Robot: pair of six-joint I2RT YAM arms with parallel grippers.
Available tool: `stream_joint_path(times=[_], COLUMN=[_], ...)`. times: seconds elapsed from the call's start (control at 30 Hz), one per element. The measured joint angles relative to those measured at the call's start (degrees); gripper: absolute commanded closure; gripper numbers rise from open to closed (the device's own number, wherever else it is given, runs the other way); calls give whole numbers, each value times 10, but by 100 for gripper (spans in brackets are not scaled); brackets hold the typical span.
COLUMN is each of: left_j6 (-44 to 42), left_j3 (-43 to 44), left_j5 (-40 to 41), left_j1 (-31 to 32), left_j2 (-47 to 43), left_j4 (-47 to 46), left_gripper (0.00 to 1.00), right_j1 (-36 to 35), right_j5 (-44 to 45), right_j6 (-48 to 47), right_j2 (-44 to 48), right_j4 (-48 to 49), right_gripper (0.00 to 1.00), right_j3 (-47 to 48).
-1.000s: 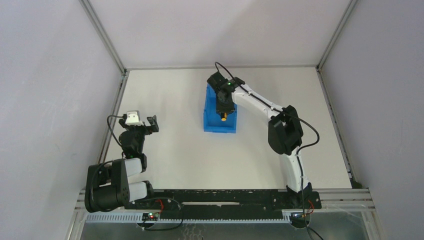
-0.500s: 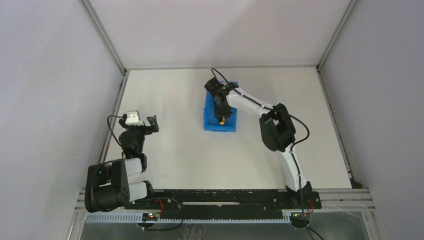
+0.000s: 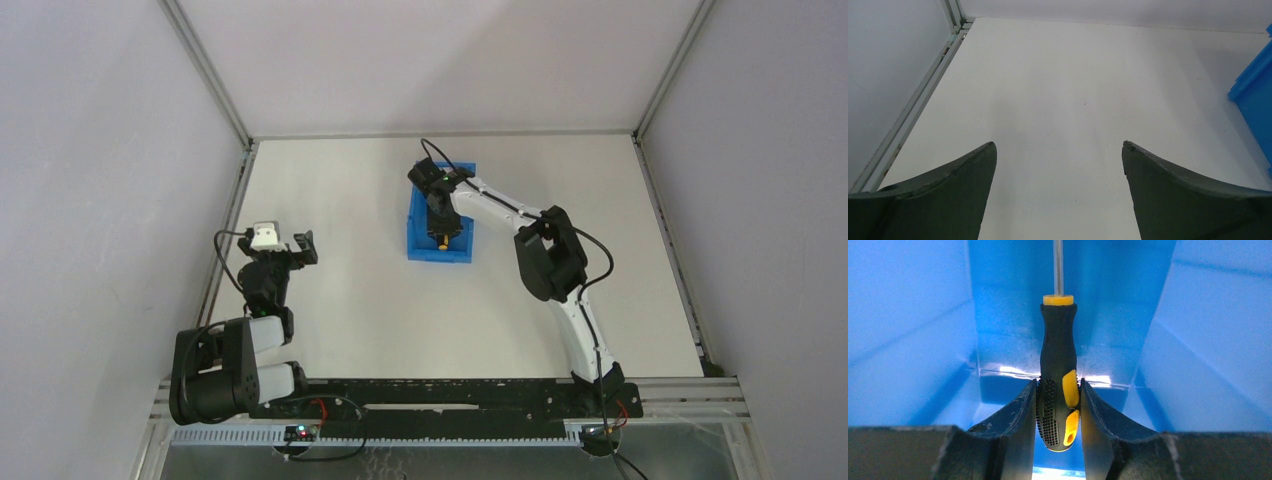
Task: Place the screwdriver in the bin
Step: Place the screwdriver in the bin.
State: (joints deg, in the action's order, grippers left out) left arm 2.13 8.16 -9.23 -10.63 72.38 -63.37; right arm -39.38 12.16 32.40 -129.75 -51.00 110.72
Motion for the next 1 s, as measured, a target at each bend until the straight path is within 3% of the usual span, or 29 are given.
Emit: stream_joint_path(times=[0.13, 0.33, 0.73, 0.83, 1.0], left_j6=[0, 0, 0, 0, 0], left_j3=[0, 0, 0, 0, 0], left_j5=[0, 0, 0, 0, 0], left_j1=[0, 0, 0, 0, 0], left_j2=[0, 0, 0, 0, 0], left_j4=[0, 0, 0, 0, 0], left_gripper=[0, 0, 0, 0, 0], right_j1=[0, 0, 0, 0, 0], right_j5=[1, 4, 7, 9, 15], right_j6=[0, 1, 1, 3, 5], right_j2=[-7, -10, -10, -10, -10], right_j4=[3, 3, 3, 3, 3], right_gripper=[100, 87, 51, 37, 29], right_j3=[0, 0, 0, 0, 0])
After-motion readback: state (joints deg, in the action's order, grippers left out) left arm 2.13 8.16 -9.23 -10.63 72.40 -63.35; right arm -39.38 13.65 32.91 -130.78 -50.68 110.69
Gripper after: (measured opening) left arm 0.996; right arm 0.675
